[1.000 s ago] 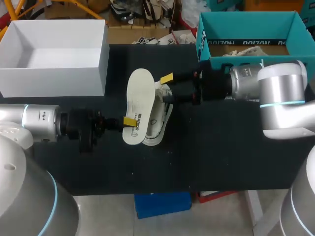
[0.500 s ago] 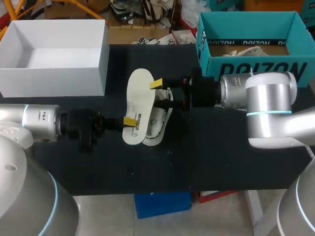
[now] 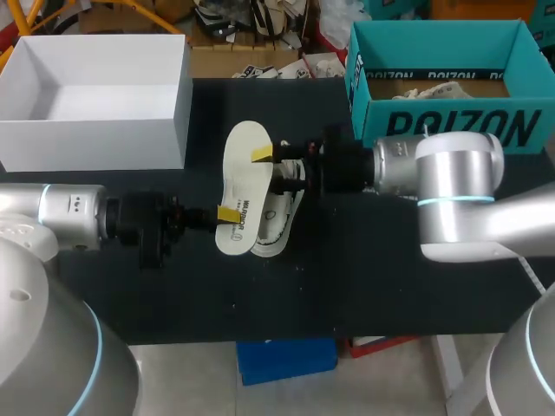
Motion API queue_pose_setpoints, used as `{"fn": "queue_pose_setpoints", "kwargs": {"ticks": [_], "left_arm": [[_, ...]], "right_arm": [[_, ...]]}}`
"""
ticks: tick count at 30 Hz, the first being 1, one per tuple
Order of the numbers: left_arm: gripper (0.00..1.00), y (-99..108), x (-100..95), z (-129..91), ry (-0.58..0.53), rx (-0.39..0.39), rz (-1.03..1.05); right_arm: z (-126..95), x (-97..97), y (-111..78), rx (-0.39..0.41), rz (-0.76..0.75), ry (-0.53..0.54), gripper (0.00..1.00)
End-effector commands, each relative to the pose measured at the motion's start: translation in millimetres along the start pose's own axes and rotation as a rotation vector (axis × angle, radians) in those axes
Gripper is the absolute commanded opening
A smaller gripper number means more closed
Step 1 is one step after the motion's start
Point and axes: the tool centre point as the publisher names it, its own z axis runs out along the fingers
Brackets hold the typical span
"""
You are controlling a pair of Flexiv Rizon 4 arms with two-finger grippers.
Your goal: Take the shoe out of the shoebox, open the shoe tongue, remove and reinsert the insole, then place the shoe into the shoebox
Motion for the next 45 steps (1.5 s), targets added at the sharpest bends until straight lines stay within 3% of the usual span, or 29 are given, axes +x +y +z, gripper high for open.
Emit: {"fn": "queue_pose_setpoints", "kwargs": {"ticks": [1, 5, 7, 8, 16, 17, 18, 25, 29, 32, 35, 39, 45], "left_arm": [[0.0, -1.0, 0.1, 1.4, 0.003, -0.002, 0.002], [0.0, -1.0, 0.1, 1.4, 0.003, -0.002, 0.002], [0.0, -1.0, 0.1, 1.4, 0.003, -0.002, 0.002], [0.0, -1.0, 0.1, 1.4, 0.003, -0.002, 0.002], [0.0, -1.0, 0.1, 1.4, 0.003, -0.002, 0.002], [0.24, -1.0, 0.1, 1.4, 0.003, -0.002, 0.002], [1.0, -0.9, -0.7, 1.8, -0.005, -0.001, -0.001], [1.0, -6.4, -19.0, -21.2, 0.318, 0.087, -0.031], [1.0, -5.7, -34.5, -50.5, 0.573, 0.155, 0.021], [1.0, -4.6, -49.8, -65.5, 0.832, 0.219, 0.157], [1.0, -8.7, -71.8, -64.4, 1.004, 0.265, 0.27], [1.0, -12.3, -87.4, -59.0, 1.325, 0.303, 0.456], [1.0, -12.3, -87.4, -59.0, 1.325, 0.303, 0.456]], "right_arm": [[-1.0, 0.6, 2.3, 0.006, 0.0, -0.006, 0.5], [-1.3, 0.9, 2.7, 0.009, -0.001, -0.011, 0.38], [-1.1, 0.6, 2.8, 0.009, 0.0, -0.012, 0.17], [-0.7, -0.1, 2.8, 0.013, 0.004, -0.013, 0.0], [-0.5, -0.5, 2.8, 0.015, 0.006, -0.015, 0.0], [-0.5, -0.5, 2.8, 0.015, 0.006, -0.015, 0.0], [-0.5, -0.5, 2.8, 0.015, 0.006, -0.015, 0.0], [-0.5, -0.5, 2.8, 0.015, 0.006, -0.015, 0.0], [-0.5, -0.5, 2.8, 0.015, 0.006, -0.015, 0.0], [-0.5, -0.5, 2.8, 0.015, 0.006, -0.015, 0.0], [-0.5, -0.5, 2.8, 0.015, 0.006, -0.015, 0.0], [-0.5, -0.5, 2.8, 0.015, 0.006, -0.015, 0.0], [-0.5, -0.5, 2.8, 0.015, 0.006, -0.015, 0.0]]}}
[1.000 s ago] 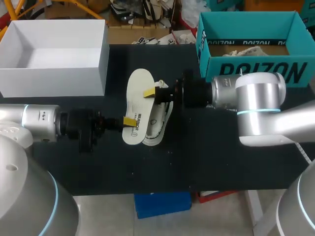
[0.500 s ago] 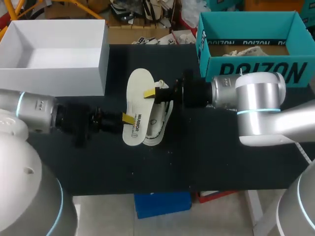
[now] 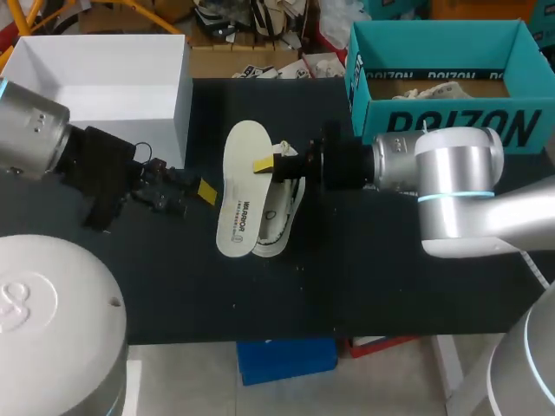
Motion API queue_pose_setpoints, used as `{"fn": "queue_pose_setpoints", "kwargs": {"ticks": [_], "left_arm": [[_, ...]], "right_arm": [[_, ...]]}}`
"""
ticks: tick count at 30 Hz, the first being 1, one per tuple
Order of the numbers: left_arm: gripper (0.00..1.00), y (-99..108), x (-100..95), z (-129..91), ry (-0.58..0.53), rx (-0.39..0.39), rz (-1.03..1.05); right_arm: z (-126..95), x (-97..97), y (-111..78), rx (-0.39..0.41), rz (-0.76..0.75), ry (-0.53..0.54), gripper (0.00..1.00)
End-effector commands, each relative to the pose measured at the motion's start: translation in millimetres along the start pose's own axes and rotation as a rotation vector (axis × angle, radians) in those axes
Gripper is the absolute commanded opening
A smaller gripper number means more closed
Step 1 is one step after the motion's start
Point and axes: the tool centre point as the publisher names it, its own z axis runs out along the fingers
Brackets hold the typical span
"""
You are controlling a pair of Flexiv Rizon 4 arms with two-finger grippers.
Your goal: Take the shoe out of the shoebox, open the shoe tongue, remove and reinsert the insole, then place the shoe into the shoebox
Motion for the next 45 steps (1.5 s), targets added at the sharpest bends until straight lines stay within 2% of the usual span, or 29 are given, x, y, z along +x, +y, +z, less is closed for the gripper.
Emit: {"fn": "queue_pose_setpoints", "kwargs": {"ticks": [1, 9, 11, 16, 22, 34, 39, 45], "left_arm": [[1.0, -1.2, -9.8, -9.4, 0.814, 0.099, 0.244], [1.0, -1.2, -9.8, -9.4, 0.814, 0.099, 0.244], [1.0, 1.5, -12.4, 1.1, 0.827, 0.142, 0.218], [1.0, 15.8, -16.3, 19.0, 0.928, 0.23, 0.117], [1.0, 25.2, -19.3, 29.8, 1.003, 0.239, 0.037], [1.0, 22.3, -22.1, 42.5, 0.981, 0.194, -0.063], [1.0, 11.0, -26.8, 40.0, 0.945, 0.089, -0.057], [1.0, 2.4, -20.6, 39.2, 0.896, 0.04, -0.085]], "right_arm": [[0.1, -0.2, 0.4, 0.002, 0.001, -0.001, 0.0], [0.1, -0.2, 0.4, 0.002, 0.001, -0.001, 0.0], [0.1, -0.2, 0.4, 0.002, 0.001, -0.001, 0.0], [0.1, -0.2, 0.4, 0.002, 0.001, -0.001, 0.0], [0.1, -0.2, 0.4, 0.002, 0.001, -0.001, 0.0], [0.1, -0.2, 0.4, 0.002, 0.001, -0.001, 0.0], [0.1, -0.2, 0.4, 0.002, 0.001, -0.001, 0.0], [0.1, -0.2, 0.4, 0.002, 0.001, -0.001, 0.0]]}}
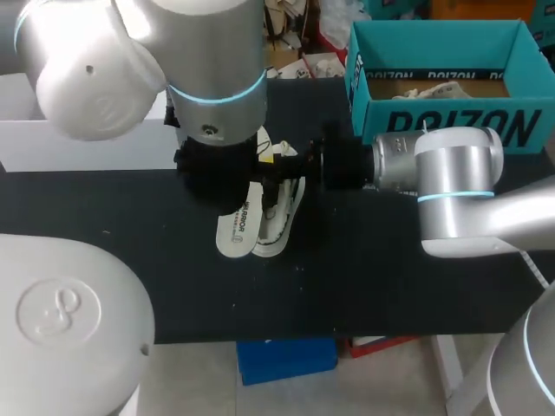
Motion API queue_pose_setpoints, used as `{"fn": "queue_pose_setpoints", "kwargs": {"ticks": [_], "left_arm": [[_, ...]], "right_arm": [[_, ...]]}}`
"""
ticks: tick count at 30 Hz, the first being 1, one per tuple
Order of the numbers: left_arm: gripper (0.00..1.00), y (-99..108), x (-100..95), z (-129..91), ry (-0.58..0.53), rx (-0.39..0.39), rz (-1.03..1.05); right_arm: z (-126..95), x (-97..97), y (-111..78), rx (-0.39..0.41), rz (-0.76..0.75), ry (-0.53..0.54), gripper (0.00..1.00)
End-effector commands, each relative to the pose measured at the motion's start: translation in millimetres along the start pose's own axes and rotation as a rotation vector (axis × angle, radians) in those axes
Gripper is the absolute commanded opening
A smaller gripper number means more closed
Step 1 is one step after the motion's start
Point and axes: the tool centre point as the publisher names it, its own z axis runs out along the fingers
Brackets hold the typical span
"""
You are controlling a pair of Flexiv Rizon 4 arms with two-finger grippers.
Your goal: Take the shoe out of the shoebox, open the shoe tongue, remove and reinsert the insole, then place the shoe into the shoebox
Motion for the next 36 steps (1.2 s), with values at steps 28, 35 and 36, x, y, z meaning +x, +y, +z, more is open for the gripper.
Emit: {"fn": "queue_pose_setpoints", "kwargs": {"ticks": [28, 35, 36], "left_arm": [[1.0, -2.6, 9.1, 14.8, -0.052, -0.034, -0.028], [1.0, 27.4, 10.0, 16.1, -0.037, -0.042, -0.014], [1.0, 31.8, 10.1, 16.2, -0.037, -0.042, -0.014]], "right_arm": [[0.1, -0.1, 0.3, 0.002, 0.001, -0.001, 0.0], [0.1, -0.1, 0.3, 0.002, 0.001, -0.001, 0.0], [0.1, -0.1, 0.3, 0.002, 0.001, -0.001, 0.0]]}}
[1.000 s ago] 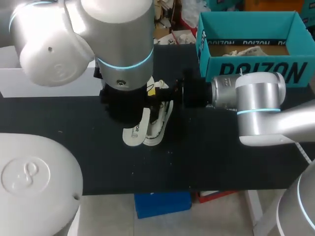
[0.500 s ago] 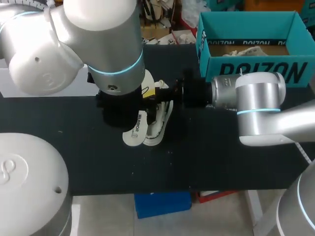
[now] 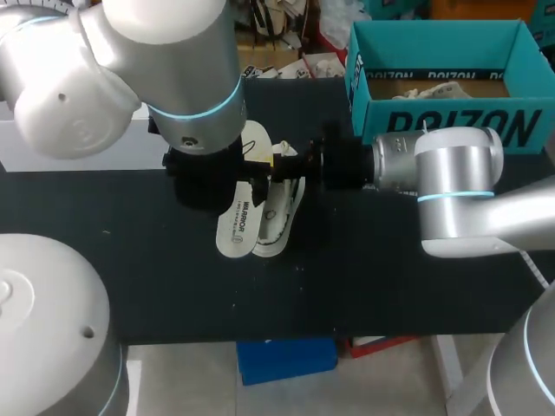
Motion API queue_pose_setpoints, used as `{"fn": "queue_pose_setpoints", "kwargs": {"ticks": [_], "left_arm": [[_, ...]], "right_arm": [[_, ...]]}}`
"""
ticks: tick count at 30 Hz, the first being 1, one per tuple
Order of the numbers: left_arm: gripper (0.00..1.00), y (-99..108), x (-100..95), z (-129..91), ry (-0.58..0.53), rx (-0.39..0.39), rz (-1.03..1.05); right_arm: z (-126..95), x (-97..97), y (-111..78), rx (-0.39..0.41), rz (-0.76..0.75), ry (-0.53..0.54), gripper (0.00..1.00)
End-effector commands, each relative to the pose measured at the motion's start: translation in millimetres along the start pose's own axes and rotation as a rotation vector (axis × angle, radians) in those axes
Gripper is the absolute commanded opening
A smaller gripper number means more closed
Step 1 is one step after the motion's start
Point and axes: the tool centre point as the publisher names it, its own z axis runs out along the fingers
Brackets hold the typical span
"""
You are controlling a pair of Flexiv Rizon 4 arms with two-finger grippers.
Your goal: Take the shoe out of the shoebox, open the shoe tongue, remove and reinsert the insole, then place the shoe into the shoebox
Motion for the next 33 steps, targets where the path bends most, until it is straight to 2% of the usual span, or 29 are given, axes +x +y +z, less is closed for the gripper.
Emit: {"fn": "queue_pose_setpoints", "kwargs": {"ticks": [1, 17, 26, 33], "left_arm": [[1.0, 21.5, -6.2, 6.3, 0.011, 0.018, 0.006], [1.0, 90.5, -1.8, 20.6, 0.064, 0.037, 0.007], [1.0, 122.0, -2.7, 26.9, 0.058, 0.044, -0.019], [1.0, 148.7, 1.7, 38.3, 0.097, 0.041, -0.03]], "right_arm": [[0.1, -0.1, 0.3, 0.002, 0.001, -0.001, 0.0], [0.1, -0.1, 0.3, 0.002, 0.001, -0.001, 0.0], [0.1, -0.1, 0.3, 0.002, 0.001, -0.001, 0.0], [0.1, -0.1, 0.3, 0.002, 0.001, -0.001, 0.0]]}}
